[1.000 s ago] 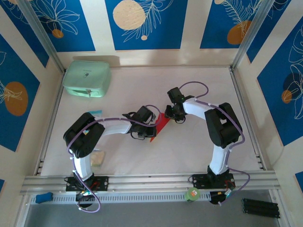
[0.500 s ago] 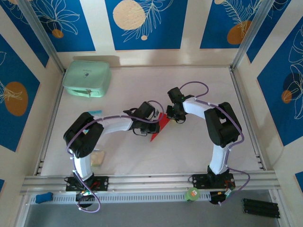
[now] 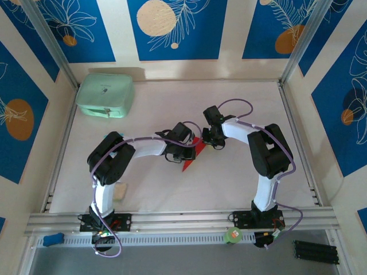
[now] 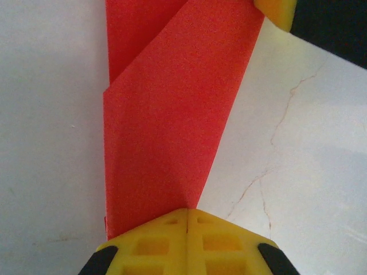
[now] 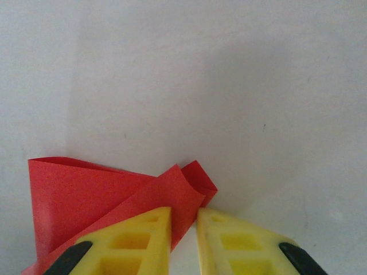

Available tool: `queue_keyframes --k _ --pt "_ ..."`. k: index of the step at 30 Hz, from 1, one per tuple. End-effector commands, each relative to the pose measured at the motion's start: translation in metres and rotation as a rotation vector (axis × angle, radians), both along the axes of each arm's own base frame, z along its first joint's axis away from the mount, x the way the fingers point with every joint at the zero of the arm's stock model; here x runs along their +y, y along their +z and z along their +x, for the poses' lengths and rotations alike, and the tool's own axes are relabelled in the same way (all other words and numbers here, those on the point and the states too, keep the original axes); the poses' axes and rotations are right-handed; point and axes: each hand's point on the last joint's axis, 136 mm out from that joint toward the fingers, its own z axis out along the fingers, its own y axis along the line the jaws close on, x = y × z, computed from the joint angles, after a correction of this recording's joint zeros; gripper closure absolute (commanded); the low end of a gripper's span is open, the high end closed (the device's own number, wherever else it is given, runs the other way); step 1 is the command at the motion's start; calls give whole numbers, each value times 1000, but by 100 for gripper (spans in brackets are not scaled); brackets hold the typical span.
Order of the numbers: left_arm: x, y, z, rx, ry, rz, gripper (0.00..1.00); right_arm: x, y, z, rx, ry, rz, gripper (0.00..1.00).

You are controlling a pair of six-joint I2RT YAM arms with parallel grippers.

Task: Fold a paper plane with a square sheet of paper (pick it up from the middle)
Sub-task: Fold the wing for the fifth time at the center of the table.

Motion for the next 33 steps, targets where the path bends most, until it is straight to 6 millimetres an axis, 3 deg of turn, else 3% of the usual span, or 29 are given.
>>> queue_keyframes --k 1,7,10,17,25,29,33 --pt "14 -18 -4 37 8 73 97 11 -5 -8 20 31 81 81" --pt "29 -39 -21 91 1 120 99 18 60 8 -149 27 254 74" --pt "32 -44 -25 103 -6 129 99 24 72 0 -178 43 299 73" --pt "33 -48 -26 110 -11 139 100 42 47 -25 -110 22 381 86" --pt "35 -49 -26 107 -7 144 100 61 19 -23 -51 18 388 93" --pt "37 -49 -27 109 1 149 100 55 3 -22 -35 -9 365 94" --pt "42 -51 -31 121 14 157 100 35 -6 -18 -54 -50 356 94"
